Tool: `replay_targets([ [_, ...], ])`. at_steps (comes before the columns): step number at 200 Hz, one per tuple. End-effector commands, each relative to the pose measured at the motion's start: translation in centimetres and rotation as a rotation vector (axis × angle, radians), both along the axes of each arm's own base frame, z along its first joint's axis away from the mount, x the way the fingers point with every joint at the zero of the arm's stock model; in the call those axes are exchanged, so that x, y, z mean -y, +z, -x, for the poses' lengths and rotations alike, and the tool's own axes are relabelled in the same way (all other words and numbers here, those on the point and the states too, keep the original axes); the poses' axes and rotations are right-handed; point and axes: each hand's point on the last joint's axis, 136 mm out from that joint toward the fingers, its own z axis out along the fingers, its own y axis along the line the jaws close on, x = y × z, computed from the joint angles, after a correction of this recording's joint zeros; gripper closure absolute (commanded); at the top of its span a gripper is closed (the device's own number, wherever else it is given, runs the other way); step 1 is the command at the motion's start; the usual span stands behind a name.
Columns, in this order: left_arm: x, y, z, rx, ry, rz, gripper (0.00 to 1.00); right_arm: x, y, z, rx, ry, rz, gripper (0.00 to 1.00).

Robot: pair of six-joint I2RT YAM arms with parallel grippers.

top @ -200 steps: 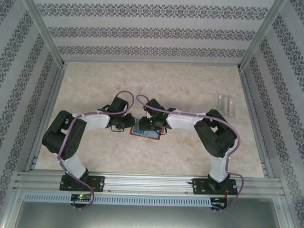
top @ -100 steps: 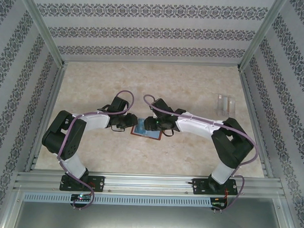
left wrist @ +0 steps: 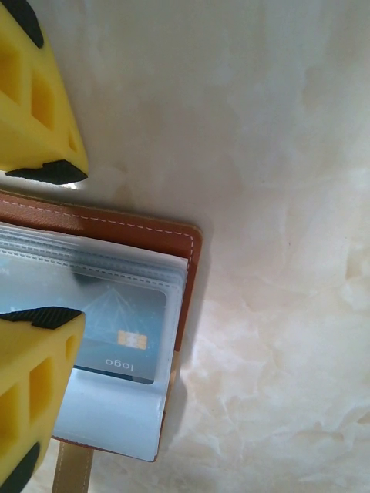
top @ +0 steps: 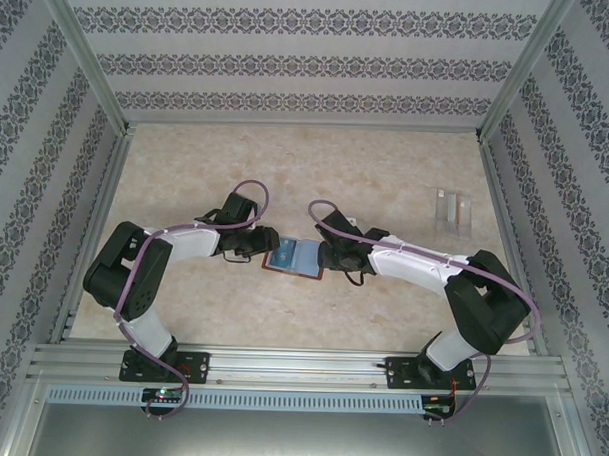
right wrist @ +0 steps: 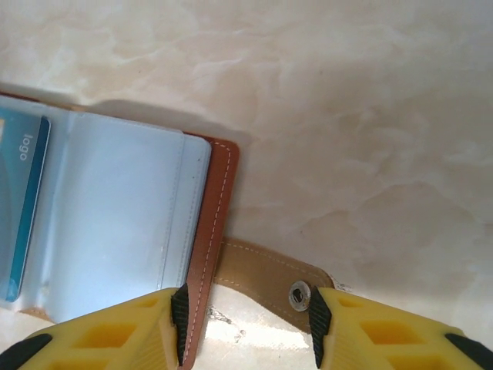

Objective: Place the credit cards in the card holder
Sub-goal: Close the card holder at the center of the table.

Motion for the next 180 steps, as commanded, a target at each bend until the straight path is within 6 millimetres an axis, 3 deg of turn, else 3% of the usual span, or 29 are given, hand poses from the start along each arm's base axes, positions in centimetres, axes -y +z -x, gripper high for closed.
replay_targets([
  [1,-0.1,-1.6,2.7,-0.098,-0.035,-0.011,0.50,1.1,0.1,-0.5,0.023,-0.065,0.029,0.47],
  [50,-0.3,-1.7,3.0,-0.104,-0.036,-0.020,0.50,2.1,2.3,-0.2,0.077,-0.080,-0.005,0.52],
  [70,-0.3,-1.6,2.9,-0.098,-0.030,-0.015,0.50,2.2,1.6,-0.1,0.054,-0.092,-0.010,0.54],
  [108,0.0,-1.4,2.6,-0.102,-0.043,-0.013,0.50,0.5,-0.6,-0.1,-0.007,-0.110,-0.096,0.56],
  [146,0.0,-1.5,2.7,-0.108,-0.050,-0.015,0.52,0.8,-0.9,-0.9,0.026,-0.109,-0.085,0.90],
  [180,1.2,-1.4,2.7,-0.107,-0.076,0.048,0.54,-0.5,-1.7,-1.1,0.006,-0.069,-0.153,0.98],
])
